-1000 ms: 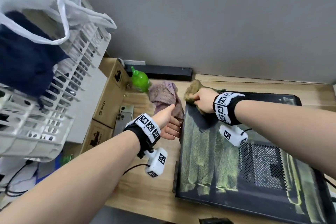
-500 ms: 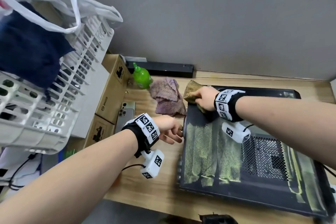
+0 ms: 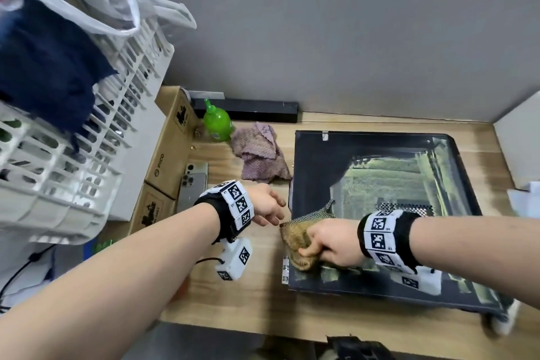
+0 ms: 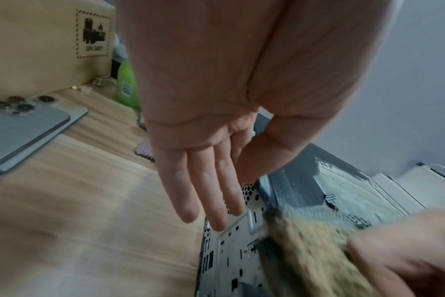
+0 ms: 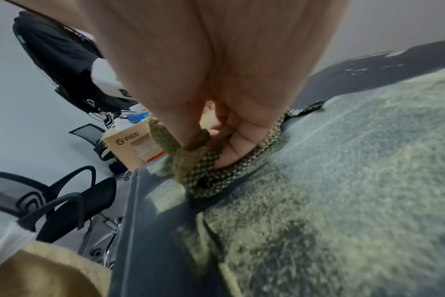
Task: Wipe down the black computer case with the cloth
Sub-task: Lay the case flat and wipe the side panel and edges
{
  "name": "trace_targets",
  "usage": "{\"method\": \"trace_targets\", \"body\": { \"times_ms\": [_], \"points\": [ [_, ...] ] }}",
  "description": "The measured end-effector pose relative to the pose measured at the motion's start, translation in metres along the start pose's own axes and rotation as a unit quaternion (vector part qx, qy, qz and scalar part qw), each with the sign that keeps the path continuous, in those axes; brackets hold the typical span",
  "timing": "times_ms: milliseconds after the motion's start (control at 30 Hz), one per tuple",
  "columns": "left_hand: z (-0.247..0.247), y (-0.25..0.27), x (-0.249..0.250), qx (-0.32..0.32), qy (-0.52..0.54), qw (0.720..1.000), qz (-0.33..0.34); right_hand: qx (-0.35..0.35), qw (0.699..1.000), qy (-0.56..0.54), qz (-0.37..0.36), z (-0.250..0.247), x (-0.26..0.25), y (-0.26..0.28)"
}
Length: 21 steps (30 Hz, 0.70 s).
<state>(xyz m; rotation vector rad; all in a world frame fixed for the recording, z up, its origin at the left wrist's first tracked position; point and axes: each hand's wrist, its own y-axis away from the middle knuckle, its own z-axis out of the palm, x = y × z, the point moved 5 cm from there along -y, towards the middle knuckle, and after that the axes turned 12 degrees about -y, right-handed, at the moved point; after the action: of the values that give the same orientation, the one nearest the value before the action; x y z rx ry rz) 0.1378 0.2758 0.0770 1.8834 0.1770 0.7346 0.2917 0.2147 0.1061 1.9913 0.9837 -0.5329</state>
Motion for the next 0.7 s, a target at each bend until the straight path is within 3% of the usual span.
{"method": "trace_targets", "body": {
  "times_ms": [100, 233, 300, 467, 600, 700],
  "points": [
    [-0.002, 0.001, 0.003, 0.052, -0.028, 0.998, 0.035, -0.007, 0.998, -0.061, 0.031, -0.010, 0.007, 0.003],
    [-0.002, 0.012, 0.009, 0.129, -0.123, 0.982, 0.068, 0.183, 0.972, -0.092, 0.117, -0.057, 0.037, -0.006],
    [0.001, 0.018, 0.008, 0.143, -0.167, 0.972, 0.080, 0.226, 0.957, -0.098, 0.153, -0.058, 0.045, -0.012],
    [0.007, 0.022, 0.009, 0.194, -0.214, 0.949, 0.127, 0.158, 0.976, -0.099, 0.113, -0.021, 0.021, -0.014],
    [0.015, 0.018, 0.016, 0.183, -0.218, 0.950, 0.128, 0.101, 0.988, -0.106, 0.053, 0.006, -0.015, -0.011],
    [0.016, 0.016, 0.023, 0.196, -0.273, 0.933, 0.128, 0.063, 0.992, -0.102, 0.034, 0.026, -0.032, -0.011]
  ]
}}
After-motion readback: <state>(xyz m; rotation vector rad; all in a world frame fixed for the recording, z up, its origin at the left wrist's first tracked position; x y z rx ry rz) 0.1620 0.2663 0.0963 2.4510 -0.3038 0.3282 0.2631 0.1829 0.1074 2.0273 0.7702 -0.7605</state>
